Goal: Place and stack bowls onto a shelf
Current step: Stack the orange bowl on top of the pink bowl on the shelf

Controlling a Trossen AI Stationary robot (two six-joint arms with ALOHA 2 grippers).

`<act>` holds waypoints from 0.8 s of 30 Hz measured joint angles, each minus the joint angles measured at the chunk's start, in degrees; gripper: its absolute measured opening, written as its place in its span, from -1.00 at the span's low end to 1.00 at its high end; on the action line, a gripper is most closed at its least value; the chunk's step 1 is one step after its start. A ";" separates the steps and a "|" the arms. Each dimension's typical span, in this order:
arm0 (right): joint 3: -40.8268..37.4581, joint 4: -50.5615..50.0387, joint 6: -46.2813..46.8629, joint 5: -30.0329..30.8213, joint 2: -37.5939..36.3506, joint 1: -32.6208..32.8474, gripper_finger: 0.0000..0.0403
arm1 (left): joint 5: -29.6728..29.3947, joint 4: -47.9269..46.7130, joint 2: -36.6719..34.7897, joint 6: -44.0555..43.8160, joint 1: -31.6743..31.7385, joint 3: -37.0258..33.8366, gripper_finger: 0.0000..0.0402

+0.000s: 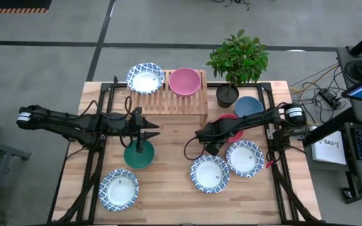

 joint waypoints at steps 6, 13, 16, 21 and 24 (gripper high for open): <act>-0.02 -0.22 -0.07 0.14 -0.09 0.00 -0.62 | -0.02 0.00 0.00 0.04 0.00 0.00 -0.44; -0.02 -0.33 -0.05 0.18 -2.24 0.02 -0.94 | -0.02 0.02 -0.02 0.61 0.00 0.00 -0.44; 0.13 -1.06 -0.07 -0.54 -3.45 0.04 -0.95 | -0.08 0.06 -0.02 1.18 0.00 0.00 -0.44; 3.85 -5.55 -1.40 -1.96 -5.03 0.30 -0.95 | -0.13 0.12 -0.02 1.49 0.00 -0.04 -0.44; 7.48 -7.37 -5.49 -6.15 -6.22 0.74 -0.95 | -0.15 0.20 -0.02 1.79 0.00 -0.07 -0.44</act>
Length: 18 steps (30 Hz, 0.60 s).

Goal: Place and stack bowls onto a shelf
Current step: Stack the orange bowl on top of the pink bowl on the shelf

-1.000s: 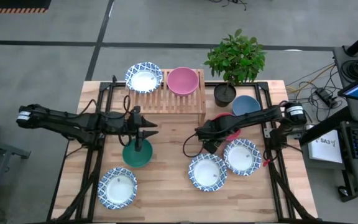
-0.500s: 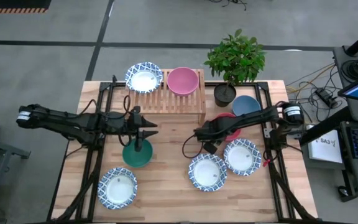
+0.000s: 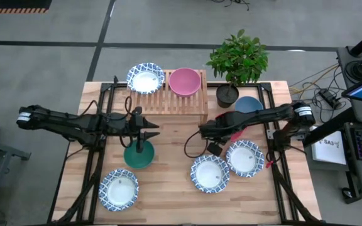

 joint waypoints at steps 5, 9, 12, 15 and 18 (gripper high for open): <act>7.33 2.39 -8.74 -10.51 -0.53 1.33 -0.95 | 0.00 -0.01 0.00 0.01 0.00 -0.04 -0.44; 13.43 7.98 -20.08 -16.86 -0.57 3.23 -0.95 | 0.00 0.00 0.00 0.08 0.00 -0.06 -0.44; 17.72 13.08 -28.34 -17.89 -0.55 4.38 -0.95 | 0.00 -0.02 0.00 0.24 0.00 -0.07 -0.44; 21.96 17.10 -35.38 -16.59 -0.53 4.68 -0.95 | 0.00 -0.01 0.00 0.23 0.00 -0.07 -0.44; 26.08 18.02 -42.68 -8.78 -0.51 4.59 -0.95 | 0.00 -0.02 0.00 0.24 0.00 -0.07 -0.44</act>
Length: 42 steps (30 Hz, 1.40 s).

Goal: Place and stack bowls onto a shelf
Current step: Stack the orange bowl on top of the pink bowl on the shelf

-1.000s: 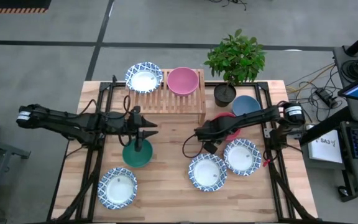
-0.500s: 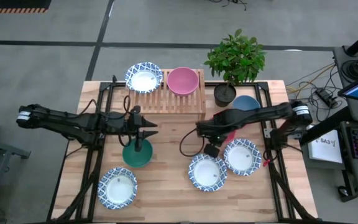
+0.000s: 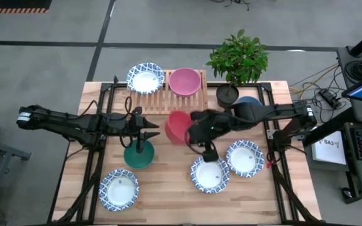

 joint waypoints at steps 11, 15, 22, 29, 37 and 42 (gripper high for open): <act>10.08 -0.40 -17.36 19.64 2.01 -7.99 -0.96 | 0.00 0.00 0.00 -0.01 0.00 0.00 -0.44; 13.53 -3.74 -20.86 19.64 5.08 -12.07 -0.96 | -0.02 0.02 0.00 0.00 0.00 0.00 -0.43; 20.68 -14.18 -24.64 19.22 11.52 -17.74 -0.96 | -0.02 0.00 0.00 0.57 0.00 0.00 -0.43; 28.58 -23.21 -27.52 19.02 17.98 -20.76 -0.96 | -0.02 0.00 0.00 1.01 0.00 0.00 -0.43; 30.85 -25.07 -29.74 19.16 21.65 -21.41 -0.94 | -0.02 0.00 0.00 1.02 -0.01 0.01 -0.43; 30.85 -24.84 -29.61 19.22 21.92 -21.43 -0.82 | -0.02 -0.02 0.00 1.03 0.00 0.00 -0.43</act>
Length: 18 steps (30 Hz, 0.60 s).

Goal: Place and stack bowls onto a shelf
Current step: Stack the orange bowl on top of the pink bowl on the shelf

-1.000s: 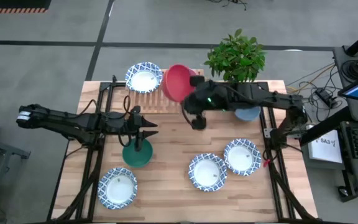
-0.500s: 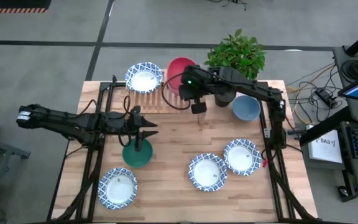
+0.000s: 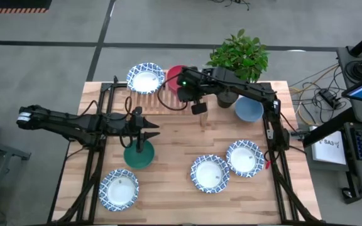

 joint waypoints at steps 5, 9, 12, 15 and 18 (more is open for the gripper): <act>0.00 0.31 1.55 0.17 -0.29 -0.16 -0.67 | 0.00 -0.02 0.00 0.02 -0.01 0.00 -0.43; 0.00 0.31 2.21 0.48 -0.81 -0.18 -0.56 | 0.02 -0.02 0.00 0.02 0.00 0.00 -0.43; 0.00 0.31 2.94 0.58 -1.08 -0.14 -0.49 | 0.00 -0.01 0.00 0.02 -0.01 0.00 -0.43; 0.00 0.31 3.37 0.90 -1.86 -0.11 -0.45 | 0.00 -0.02 0.00 0.02 -0.01 0.00 -0.43; 0.00 1.33 5.35 0.33 -3.23 -0.11 -0.44 | 0.00 -0.02 0.00 0.02 -0.01 0.00 -0.43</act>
